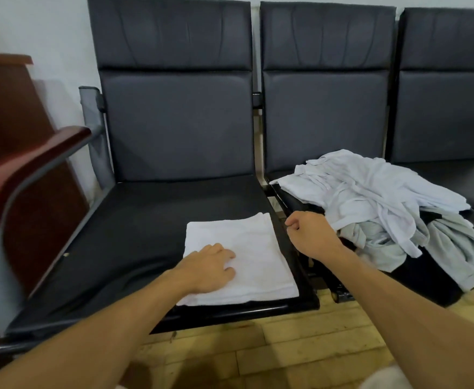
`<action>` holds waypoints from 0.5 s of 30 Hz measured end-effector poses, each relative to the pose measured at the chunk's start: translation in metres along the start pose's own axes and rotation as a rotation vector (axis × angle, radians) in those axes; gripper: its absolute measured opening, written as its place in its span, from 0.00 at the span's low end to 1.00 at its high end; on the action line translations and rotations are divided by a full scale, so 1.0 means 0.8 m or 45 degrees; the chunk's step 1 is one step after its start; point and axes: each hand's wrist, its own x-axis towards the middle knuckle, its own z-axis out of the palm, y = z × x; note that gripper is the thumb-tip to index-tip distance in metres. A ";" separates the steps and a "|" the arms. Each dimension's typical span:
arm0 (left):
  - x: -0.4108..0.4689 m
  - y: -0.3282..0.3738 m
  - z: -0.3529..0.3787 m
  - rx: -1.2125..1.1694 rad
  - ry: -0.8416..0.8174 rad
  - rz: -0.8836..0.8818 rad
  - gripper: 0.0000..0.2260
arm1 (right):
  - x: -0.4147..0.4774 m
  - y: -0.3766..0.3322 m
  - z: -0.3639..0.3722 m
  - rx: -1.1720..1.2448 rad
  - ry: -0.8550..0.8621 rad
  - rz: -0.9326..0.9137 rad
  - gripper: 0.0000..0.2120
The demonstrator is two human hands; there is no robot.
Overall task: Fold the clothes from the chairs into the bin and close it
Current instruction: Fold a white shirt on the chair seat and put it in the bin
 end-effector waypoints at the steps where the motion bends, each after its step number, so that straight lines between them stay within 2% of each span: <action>1: -0.008 -0.009 -0.004 0.027 0.016 -0.025 0.22 | -0.001 -0.005 0.002 0.012 -0.025 0.004 0.12; 6: -0.047 -0.062 -0.017 0.030 0.033 -0.155 0.18 | 0.003 -0.042 0.023 -0.062 -0.219 -0.049 0.10; 8: -0.057 -0.084 -0.021 -0.147 0.091 -0.191 0.14 | 0.005 -0.059 0.038 -0.136 -0.318 -0.072 0.09; 10: -0.063 -0.102 -0.025 -0.346 0.246 -0.269 0.12 | 0.006 -0.077 0.053 -0.212 -0.406 -0.070 0.11; 13: -0.072 -0.134 -0.029 -0.337 0.476 -0.567 0.11 | 0.008 -0.097 0.070 -0.305 -0.479 -0.038 0.12; 15: -0.078 -0.153 -0.028 -0.236 0.463 -0.766 0.11 | 0.009 -0.106 0.078 -0.357 -0.495 -0.007 0.14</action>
